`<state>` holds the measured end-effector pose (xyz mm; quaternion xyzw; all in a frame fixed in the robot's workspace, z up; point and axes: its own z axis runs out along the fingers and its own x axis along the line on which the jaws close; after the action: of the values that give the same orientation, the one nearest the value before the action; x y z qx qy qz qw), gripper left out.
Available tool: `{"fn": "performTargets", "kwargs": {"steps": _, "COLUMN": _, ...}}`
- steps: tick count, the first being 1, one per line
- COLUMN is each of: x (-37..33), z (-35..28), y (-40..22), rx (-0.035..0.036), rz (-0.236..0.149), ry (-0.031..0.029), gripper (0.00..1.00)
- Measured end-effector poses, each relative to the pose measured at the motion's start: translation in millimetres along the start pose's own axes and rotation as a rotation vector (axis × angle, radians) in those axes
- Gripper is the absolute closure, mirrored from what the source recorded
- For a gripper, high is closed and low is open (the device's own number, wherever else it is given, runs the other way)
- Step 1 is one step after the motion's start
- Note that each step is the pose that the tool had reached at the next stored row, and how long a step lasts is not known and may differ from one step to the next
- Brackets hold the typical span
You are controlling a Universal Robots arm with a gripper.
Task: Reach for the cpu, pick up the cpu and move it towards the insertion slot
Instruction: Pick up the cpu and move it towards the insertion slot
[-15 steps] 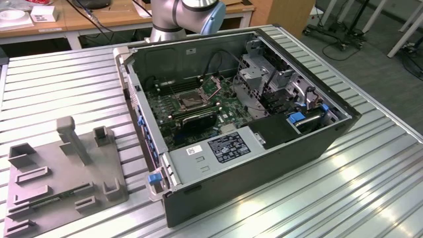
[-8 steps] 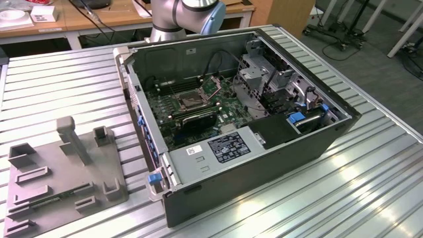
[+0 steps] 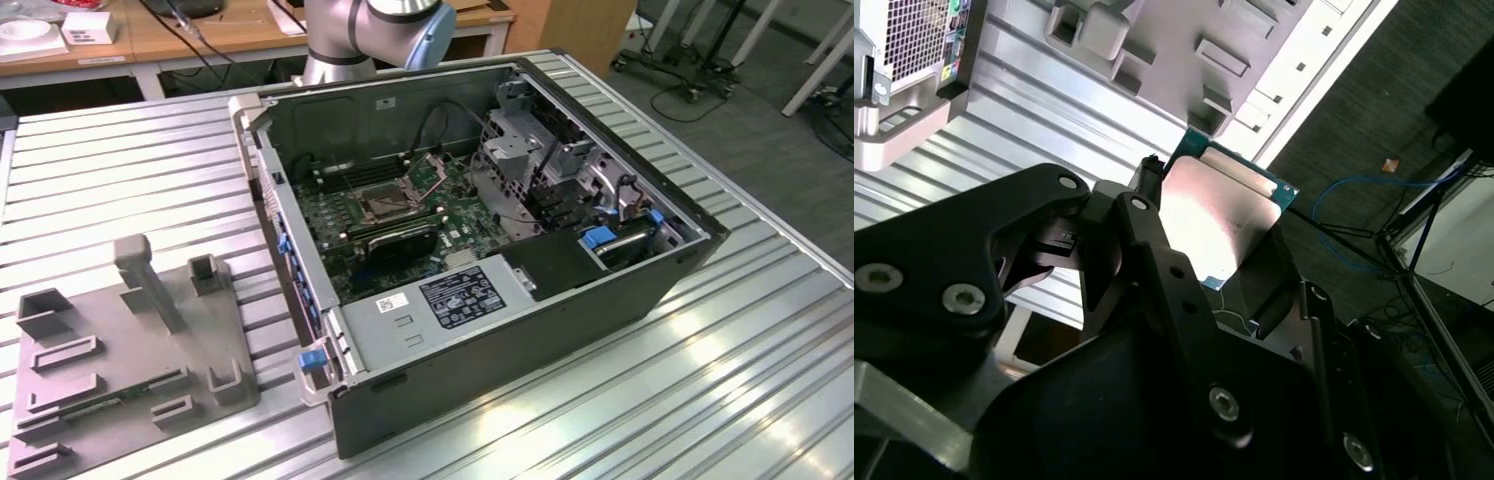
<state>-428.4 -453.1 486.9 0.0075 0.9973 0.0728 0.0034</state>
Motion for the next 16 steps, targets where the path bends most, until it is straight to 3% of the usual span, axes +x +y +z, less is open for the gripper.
{"fn": "performTargets", "kwargs": {"steps": 4, "x": -1.9, "z": 2.1, "y": -0.2, "rx": 0.0001, "rz": 0.001, "ry": 0.0001, "gripper": 0.45}}
{"fn": "performTargets", "kwargs": {"steps": 11, "x": -2.8, "z": 11.6, "y": -1.6, "rx": 0.0, "rz": 0.001, "ry": 0.0001, "gripper": 0.45}}
{"fn": "performTargets", "kwargs": {"steps": 16, "x": -9.1, "z": 13.4, "y": -1.8, "rx": 0.0001, "rz": 0.002, "ry": 0.0005, "gripper": 0.45}}
